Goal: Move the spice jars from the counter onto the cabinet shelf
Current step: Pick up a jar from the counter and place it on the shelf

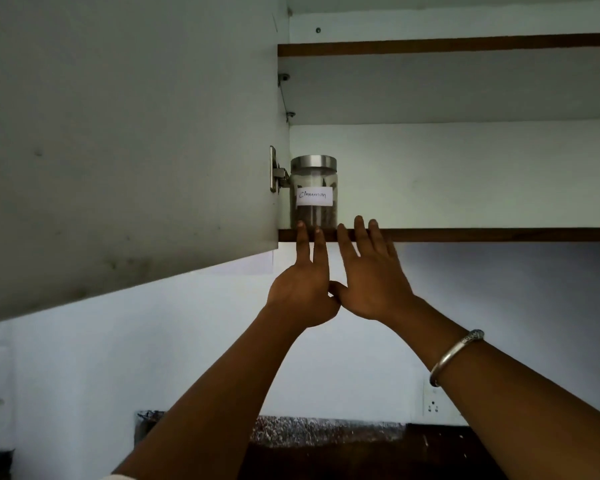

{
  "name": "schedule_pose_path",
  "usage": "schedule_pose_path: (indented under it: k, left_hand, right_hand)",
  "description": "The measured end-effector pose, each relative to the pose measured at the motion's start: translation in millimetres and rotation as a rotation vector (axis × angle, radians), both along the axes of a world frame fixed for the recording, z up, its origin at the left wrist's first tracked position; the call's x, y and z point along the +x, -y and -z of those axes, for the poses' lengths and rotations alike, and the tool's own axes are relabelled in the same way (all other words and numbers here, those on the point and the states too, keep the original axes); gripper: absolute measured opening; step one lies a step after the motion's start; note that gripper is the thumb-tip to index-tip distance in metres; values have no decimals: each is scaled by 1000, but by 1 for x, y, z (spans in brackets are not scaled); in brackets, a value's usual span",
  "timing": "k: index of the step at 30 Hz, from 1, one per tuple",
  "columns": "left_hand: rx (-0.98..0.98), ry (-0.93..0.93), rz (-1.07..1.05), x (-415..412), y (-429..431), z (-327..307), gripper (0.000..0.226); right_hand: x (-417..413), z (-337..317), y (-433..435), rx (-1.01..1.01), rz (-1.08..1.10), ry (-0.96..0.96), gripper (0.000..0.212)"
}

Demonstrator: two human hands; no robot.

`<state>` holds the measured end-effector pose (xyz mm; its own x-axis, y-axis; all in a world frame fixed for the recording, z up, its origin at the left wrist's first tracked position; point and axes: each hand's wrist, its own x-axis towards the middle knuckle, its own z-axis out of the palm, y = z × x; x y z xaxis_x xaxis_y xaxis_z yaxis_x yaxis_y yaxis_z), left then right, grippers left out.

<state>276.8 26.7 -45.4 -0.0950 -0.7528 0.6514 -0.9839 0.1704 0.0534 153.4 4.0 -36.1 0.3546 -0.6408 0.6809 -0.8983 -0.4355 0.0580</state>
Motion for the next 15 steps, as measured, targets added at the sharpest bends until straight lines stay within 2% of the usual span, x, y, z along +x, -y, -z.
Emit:
schedule_pose_path:
  k: [5, 15]
  left_hand:
    - [140, 25, 158, -11, -12, 43, 107]
    - [526, 18, 213, -53, -92, 176, 114]
  right_hand:
    - [-11, 55, -27, 202, -44, -15, 79]
    - [-79, 191, -99, 509, -90, -101, 88]
